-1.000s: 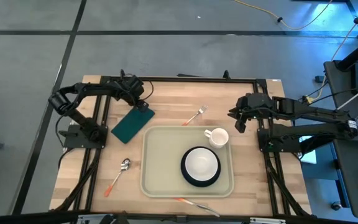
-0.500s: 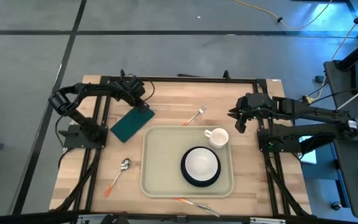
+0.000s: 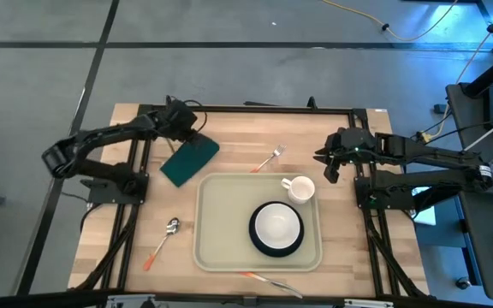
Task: Set up tray
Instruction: Put the green napkin on the light brown serving tray
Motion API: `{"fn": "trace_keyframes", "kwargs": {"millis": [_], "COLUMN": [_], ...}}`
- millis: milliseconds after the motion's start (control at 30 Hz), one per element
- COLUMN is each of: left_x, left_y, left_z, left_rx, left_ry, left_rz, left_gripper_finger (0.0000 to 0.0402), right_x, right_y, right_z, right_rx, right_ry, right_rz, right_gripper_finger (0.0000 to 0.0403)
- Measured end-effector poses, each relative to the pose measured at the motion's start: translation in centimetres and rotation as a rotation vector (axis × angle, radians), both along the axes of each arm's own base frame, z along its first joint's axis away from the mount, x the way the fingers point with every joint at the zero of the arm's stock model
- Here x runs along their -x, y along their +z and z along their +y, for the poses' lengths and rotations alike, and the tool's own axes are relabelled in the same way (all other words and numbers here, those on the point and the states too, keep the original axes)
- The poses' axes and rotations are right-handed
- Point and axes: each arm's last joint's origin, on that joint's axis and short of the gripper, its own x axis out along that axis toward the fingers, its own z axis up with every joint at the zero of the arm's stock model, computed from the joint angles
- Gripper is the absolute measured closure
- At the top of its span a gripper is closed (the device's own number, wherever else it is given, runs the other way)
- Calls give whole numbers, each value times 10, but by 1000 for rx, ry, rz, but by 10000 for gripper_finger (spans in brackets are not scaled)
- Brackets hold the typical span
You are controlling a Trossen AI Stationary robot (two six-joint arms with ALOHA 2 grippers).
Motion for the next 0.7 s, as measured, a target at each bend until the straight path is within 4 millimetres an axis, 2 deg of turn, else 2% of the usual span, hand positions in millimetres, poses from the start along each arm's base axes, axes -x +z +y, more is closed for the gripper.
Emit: {"fn": "trace_keyframes", "kwargs": {"millis": [400,567,700], "left_x": [7,2,-5], "left_y": [77,95,100], "left_z": [-63,-92,-115], "left_rx": [-143,-133,-122], "left_ry": [-102,-189,-239], "left_rz": [-449,-615,-667], "left_gripper_finger": [389,389,389], "right_x": [0,0,0], "right_y": [0,0,0], "right_z": [0,0,0], "right_rx": [3,17,17], "right_ry": [2,15,15], "right_rz": [1,6,6], "right_gripper_finger": [313,313,313]}}
